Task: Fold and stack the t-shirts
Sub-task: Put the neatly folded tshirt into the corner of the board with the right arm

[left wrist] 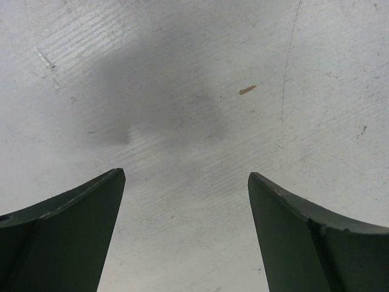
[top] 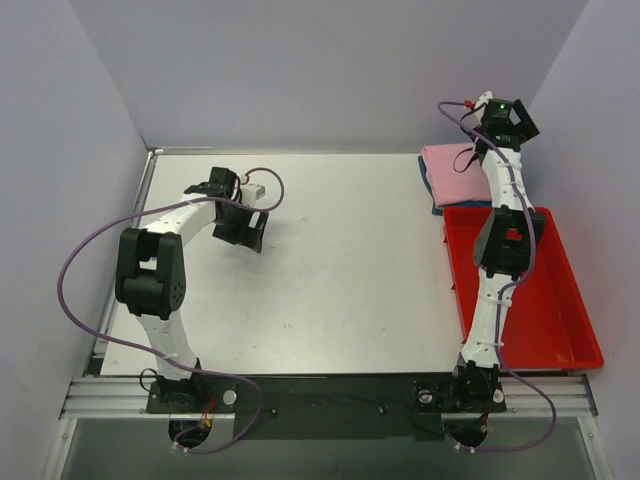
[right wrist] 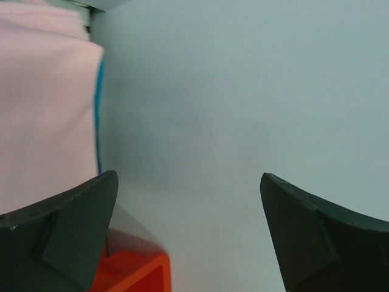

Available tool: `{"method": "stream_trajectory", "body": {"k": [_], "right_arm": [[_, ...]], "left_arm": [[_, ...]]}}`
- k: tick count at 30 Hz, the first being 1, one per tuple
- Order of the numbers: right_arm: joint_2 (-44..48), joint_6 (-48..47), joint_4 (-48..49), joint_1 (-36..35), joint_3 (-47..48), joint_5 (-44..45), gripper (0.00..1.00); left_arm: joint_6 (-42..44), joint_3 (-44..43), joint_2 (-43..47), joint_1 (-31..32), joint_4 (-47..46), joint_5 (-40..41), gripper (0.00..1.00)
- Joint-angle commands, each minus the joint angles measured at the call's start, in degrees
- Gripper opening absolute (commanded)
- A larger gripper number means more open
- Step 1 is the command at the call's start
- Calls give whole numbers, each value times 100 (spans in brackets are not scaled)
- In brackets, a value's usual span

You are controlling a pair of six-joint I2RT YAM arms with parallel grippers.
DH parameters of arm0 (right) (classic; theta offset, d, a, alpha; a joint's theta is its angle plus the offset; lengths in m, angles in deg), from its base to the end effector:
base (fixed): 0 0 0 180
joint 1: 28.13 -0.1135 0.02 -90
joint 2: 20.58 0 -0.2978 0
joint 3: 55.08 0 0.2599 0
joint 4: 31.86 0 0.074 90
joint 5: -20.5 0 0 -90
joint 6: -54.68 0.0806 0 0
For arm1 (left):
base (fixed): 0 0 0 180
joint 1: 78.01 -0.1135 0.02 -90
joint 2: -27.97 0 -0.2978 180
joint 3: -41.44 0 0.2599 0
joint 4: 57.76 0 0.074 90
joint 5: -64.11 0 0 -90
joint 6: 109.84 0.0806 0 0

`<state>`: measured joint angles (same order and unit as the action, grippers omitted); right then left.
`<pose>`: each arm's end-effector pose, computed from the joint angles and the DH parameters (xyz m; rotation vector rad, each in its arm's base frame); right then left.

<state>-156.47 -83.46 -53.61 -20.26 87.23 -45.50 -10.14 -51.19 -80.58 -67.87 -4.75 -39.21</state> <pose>0.6240 -0.1193 0.3108 -0.3699 1.9161 -1.0514 0.4097 -0.0921 0.1823 0.5341 2.7061 -0.3240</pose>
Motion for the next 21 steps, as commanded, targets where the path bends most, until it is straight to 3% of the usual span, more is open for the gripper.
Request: {"method": "stream_trajectory", "body": {"k": [1,4,8,14,21], "right_arm": [[361,251,788,39,-3,886,97],[773,813,465,-84,-47,519,99],[1747,1456,374,-480,-924,-437,100],[3540,2624,620,-1271,-3120,-2098,100],[5291,3687,1666,-2325,-6502,-3102,100]], "left_arm": [[85,19,229,-11,-64,58,93],[94,-34,273,-2,-37,84,93],[129,-52,457,-2,16,119,93],[191,97,1011,-11,-81,-101,93],[59,720,1599,-11,-545,443,94]]}}
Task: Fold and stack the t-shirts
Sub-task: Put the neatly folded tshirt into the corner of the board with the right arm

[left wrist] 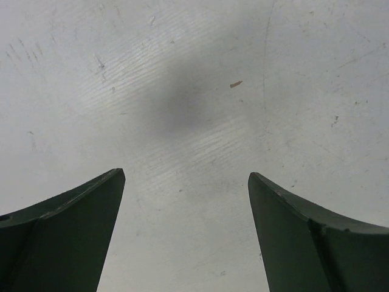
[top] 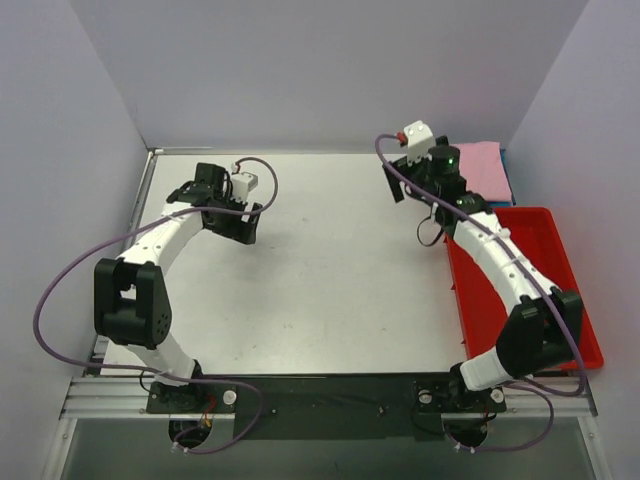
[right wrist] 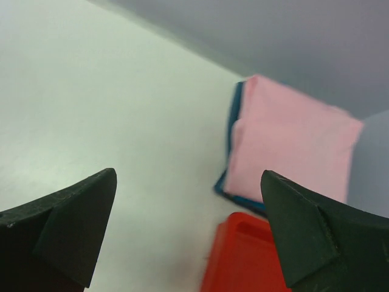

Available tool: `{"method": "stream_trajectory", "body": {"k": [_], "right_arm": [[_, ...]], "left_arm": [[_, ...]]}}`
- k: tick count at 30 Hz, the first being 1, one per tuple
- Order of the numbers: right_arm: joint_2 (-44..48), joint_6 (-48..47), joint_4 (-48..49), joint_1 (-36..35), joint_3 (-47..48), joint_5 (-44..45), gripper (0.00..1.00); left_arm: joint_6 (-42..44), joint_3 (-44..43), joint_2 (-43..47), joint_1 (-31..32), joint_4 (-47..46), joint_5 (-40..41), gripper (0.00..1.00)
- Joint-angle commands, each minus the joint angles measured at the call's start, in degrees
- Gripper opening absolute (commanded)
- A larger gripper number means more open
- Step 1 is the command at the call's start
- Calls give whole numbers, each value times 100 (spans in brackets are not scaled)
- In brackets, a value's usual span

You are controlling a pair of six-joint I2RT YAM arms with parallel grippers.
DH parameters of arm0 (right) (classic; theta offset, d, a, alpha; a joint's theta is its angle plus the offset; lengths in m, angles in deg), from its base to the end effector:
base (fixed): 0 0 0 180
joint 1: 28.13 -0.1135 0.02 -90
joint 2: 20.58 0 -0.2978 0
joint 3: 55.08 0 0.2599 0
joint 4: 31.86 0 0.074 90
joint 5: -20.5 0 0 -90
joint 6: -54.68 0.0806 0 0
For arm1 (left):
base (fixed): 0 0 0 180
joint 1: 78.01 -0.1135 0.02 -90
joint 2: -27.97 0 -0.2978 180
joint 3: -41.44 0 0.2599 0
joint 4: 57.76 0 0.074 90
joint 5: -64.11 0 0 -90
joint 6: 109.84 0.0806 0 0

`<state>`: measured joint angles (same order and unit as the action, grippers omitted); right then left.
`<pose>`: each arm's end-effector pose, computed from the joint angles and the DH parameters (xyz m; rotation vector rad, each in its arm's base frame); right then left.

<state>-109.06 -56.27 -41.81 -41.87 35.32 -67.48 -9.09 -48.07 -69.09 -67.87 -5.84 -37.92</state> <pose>0.4134 0.0982 0.3983 -0.4854 1.6422 -0.1237 0.3828 -0.0855 0.2433 0.5440 2.5391 -0.2697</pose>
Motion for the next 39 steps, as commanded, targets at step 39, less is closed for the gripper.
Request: {"method": "stream_trajectory", "body": {"k": [39], "right_arm": [[4024,2394,3035,521,-7011,-395,100]], "left_arm": [[-960,4338,1795,-134,-4744,1924,97]]}}
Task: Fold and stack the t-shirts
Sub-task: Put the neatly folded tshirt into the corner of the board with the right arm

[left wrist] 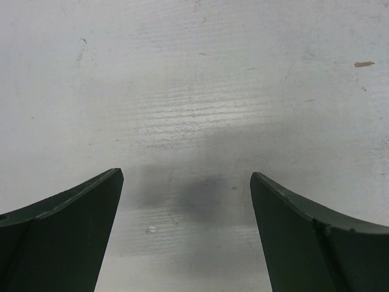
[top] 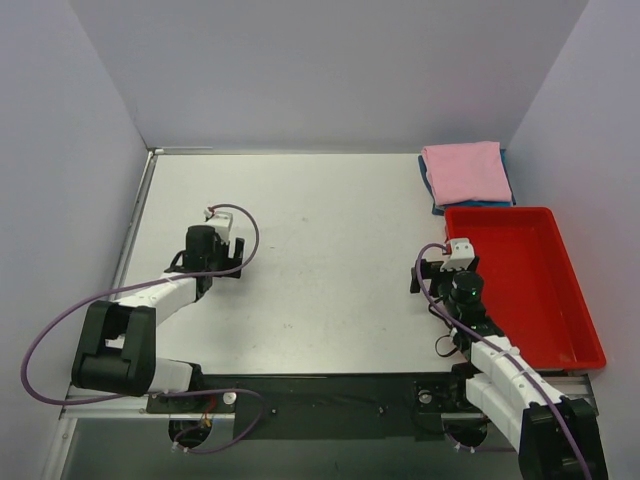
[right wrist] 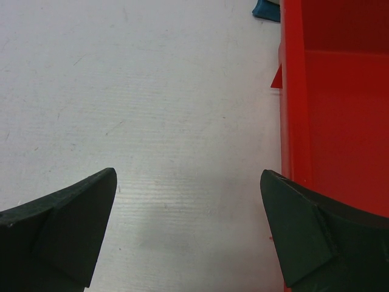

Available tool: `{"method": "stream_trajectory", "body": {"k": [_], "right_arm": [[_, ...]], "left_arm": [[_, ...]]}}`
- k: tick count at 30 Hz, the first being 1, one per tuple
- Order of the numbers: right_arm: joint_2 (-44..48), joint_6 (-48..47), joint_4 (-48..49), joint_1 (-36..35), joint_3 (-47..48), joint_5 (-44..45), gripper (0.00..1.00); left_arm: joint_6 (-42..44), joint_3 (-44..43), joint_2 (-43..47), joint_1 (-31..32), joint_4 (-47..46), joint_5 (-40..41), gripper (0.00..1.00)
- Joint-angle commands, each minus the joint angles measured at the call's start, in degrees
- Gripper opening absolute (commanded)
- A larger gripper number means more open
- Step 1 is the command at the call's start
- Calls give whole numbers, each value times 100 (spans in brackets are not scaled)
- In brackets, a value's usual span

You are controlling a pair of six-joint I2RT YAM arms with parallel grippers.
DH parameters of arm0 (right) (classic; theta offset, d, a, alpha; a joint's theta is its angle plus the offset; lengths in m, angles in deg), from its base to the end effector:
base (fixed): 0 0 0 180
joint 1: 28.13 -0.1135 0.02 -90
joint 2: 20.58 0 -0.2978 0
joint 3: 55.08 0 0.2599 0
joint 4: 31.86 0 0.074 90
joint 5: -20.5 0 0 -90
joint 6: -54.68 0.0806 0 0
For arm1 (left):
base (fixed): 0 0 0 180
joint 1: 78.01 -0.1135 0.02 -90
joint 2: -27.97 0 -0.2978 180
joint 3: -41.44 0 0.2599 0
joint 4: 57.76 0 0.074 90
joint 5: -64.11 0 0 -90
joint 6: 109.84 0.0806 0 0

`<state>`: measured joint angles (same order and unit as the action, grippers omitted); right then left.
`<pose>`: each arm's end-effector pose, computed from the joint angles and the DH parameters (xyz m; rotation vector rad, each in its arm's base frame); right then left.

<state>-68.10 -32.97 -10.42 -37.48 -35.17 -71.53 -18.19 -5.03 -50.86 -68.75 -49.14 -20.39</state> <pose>0.1997 0.0358 0.1961 -0.1293 1.6767 0.1835 0.2956 -0.0404 0.1654 0.1672 2.2762 0.0403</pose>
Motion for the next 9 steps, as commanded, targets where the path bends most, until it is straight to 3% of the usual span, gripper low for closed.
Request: {"method": "stream_trajectory", "body": {"k": [1,9], "right_arm": [[-72,64,-112,82,38,9,100],[-72,64,-112,82,38,18,100]], "left_arm": [[-33,43,-27,-47,-414,154,97],[-59,61,-19,-47,-406,144,97]]}}
